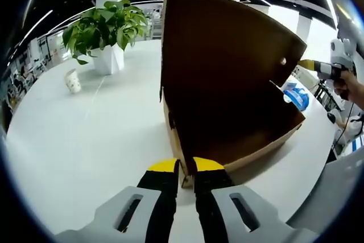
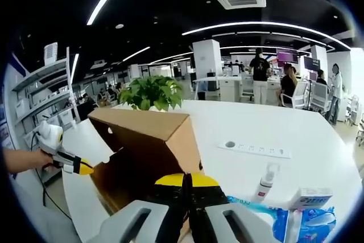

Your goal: Operate the shoe box by opening the lid, removing the specified soft item, and placing it in the target area until the item is outside and the box remains undamaged.

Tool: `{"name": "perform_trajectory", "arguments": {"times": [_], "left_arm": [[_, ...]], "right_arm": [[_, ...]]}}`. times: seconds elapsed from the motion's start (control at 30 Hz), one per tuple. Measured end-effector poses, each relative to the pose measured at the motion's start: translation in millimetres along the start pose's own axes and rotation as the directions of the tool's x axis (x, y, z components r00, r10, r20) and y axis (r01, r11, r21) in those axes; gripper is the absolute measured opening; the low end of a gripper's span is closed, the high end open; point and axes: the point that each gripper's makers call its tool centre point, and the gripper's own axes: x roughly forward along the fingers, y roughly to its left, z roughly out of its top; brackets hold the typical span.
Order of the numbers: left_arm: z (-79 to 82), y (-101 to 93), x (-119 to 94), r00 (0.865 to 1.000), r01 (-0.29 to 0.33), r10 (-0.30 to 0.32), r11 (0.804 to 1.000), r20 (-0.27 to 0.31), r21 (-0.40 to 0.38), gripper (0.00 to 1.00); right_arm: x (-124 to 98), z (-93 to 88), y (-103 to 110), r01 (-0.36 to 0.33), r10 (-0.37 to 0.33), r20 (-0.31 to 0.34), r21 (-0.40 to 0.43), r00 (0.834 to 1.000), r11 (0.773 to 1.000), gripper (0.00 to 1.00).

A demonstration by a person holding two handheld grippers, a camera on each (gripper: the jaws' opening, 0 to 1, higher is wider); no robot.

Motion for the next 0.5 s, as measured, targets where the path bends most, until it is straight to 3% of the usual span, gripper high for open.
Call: {"name": "perform_trajectory", "arguments": {"times": [0.5], "left_arm": [[32.9,-5.2,-11,0.997,0.015,-0.015,1.0,0.073,0.008,0.08]], "right_arm": [[-6,-14.7,6,0.011,-0.011,-0.007,0.01,1.0,1.0,0.0]]}}
